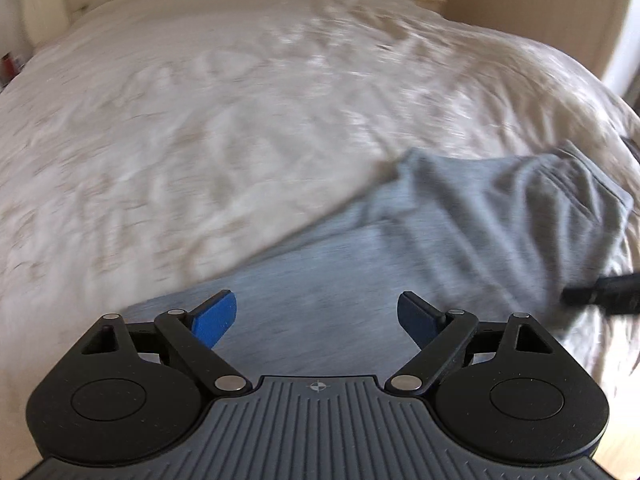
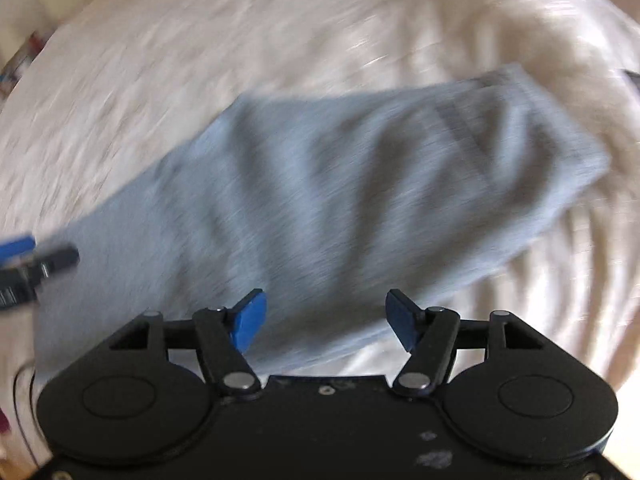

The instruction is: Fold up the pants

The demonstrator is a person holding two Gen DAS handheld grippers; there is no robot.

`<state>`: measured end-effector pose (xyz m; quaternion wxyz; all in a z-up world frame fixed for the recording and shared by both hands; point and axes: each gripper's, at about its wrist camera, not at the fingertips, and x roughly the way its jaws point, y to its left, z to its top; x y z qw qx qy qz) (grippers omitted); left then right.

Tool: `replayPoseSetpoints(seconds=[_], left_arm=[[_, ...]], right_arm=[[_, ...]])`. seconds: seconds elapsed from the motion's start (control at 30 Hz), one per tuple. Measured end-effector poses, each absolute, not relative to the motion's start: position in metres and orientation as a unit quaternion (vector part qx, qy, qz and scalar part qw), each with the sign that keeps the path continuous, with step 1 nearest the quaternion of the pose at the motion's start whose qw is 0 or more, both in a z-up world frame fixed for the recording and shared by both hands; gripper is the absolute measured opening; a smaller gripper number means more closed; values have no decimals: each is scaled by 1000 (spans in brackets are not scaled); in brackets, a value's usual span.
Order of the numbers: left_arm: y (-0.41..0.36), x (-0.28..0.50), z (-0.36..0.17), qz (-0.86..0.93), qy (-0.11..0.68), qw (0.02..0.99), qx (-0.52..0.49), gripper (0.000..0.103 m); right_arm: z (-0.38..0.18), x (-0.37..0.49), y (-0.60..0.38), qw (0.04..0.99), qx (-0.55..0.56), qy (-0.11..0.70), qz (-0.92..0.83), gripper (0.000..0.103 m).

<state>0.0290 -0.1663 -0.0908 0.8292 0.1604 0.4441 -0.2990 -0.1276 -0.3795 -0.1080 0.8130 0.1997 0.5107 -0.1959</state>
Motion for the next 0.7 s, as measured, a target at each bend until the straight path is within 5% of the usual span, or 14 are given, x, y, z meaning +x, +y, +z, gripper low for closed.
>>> replayPoseSetpoints(seconds=[0.27, 0.57, 0.7], left_arm=[[-248, 18, -125, -291, 450, 816, 215, 88], [-259, 30, -160, -247, 499, 796, 238, 90], [-258, 28, -160, -235, 503, 798, 234, 91]], right_arm=[[-76, -154, -482, 832, 193, 459, -246, 75], [-133, -168, -541, 795, 265, 487, -247, 79], [-151, -151, -554, 788, 268, 502, -235, 91]])
